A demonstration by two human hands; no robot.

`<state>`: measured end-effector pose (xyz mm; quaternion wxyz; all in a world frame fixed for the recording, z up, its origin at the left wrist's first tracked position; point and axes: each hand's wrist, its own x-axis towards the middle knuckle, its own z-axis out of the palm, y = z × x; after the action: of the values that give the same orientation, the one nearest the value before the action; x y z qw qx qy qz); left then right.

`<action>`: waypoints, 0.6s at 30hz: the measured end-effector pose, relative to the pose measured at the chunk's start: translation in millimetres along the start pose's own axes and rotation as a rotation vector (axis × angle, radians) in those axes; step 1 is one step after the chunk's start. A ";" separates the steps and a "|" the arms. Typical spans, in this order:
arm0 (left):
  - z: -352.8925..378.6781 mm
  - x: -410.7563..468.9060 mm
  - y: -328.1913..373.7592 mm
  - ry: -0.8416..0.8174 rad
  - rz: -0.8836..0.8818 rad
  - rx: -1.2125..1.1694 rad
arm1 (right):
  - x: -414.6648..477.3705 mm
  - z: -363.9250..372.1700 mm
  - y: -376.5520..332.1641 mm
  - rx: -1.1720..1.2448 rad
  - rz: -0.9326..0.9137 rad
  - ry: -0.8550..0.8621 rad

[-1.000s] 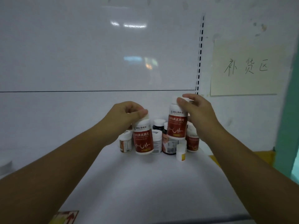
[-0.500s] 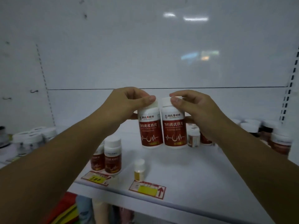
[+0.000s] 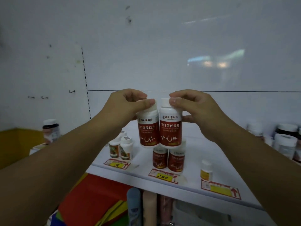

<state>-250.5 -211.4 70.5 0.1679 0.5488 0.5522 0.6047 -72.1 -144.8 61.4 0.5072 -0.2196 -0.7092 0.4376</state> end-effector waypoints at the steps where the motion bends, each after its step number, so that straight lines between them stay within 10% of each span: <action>1: -4.6 2.0 -0.7 -0.012 0.011 -0.005 | 0.9 4.6 -0.7 -0.002 0.004 0.019; 18: 50.1 115.5 -66.7 -0.155 -0.018 -0.155 | 85.1 -34.9 53.7 -0.110 0.116 0.253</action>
<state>-274.3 -71.4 58.3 0.2574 0.5743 0.4942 0.5997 -80.4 -38.7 64.5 0.5537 -0.3411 -0.6485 0.3956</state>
